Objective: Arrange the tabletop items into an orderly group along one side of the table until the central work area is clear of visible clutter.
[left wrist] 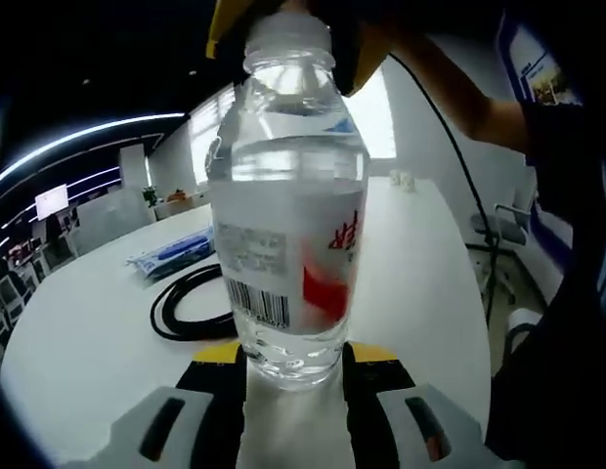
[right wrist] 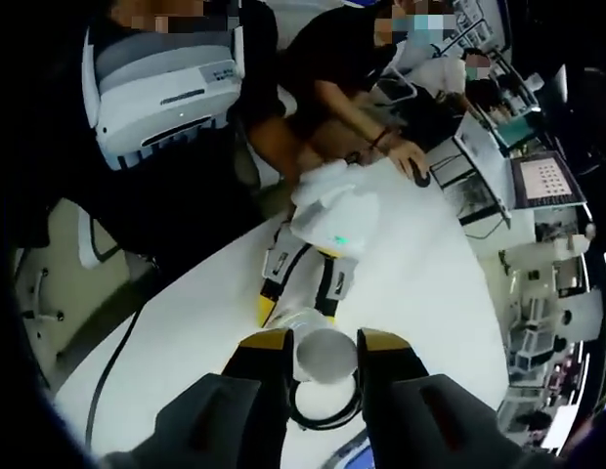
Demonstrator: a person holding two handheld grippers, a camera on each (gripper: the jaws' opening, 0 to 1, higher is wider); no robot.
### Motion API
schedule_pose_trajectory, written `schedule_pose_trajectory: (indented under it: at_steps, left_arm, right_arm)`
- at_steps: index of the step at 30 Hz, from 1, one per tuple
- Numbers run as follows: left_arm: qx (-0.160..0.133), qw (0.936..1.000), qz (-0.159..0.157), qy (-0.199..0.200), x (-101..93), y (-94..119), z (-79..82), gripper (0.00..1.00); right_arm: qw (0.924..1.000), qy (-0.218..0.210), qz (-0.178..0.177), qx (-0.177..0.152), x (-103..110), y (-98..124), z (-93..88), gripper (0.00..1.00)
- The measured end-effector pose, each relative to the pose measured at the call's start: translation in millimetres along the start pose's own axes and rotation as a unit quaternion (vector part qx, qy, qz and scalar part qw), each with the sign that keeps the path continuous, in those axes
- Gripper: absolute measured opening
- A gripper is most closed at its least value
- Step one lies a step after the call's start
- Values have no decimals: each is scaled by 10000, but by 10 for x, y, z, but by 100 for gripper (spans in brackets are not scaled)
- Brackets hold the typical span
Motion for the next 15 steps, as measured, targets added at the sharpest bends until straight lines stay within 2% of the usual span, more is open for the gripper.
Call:
schedule_pose_trajectory:
  at_steps: [2,4,9,10,15]
  left_arm:
    - [4,10000,7,19,6,-2,-9,37]
    - [14,10000,12,44,17,-9,-22,37]
    - [-2,10000,14,40,30,-22,-38,37]
    - [3,10000,3,40,32,-24,-40,37]
    - [2,10000,-23,38,33,-22,-40,36]
  right_arm:
    - [9999,-54,-96,-44,-15,-17,-10,24]
    - [9983,-471,-320,-94,-37,-39,-51,24]
    - [9957,-753,-541,-50,-74,-21,-177,24]
    - [9951,-822,-518,-182,-69,-29,-171,24]
    - [9947,-737,-697,-162,-72,-21,-182,24]
Point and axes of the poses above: the point that each gripper's makers call its tool centre point, and the gripper's own axes: y roughly backward along the fingers, x roughly to its left, z roughly out of its top, the point moved 9 cm from there along y, roughly backward along the fingers
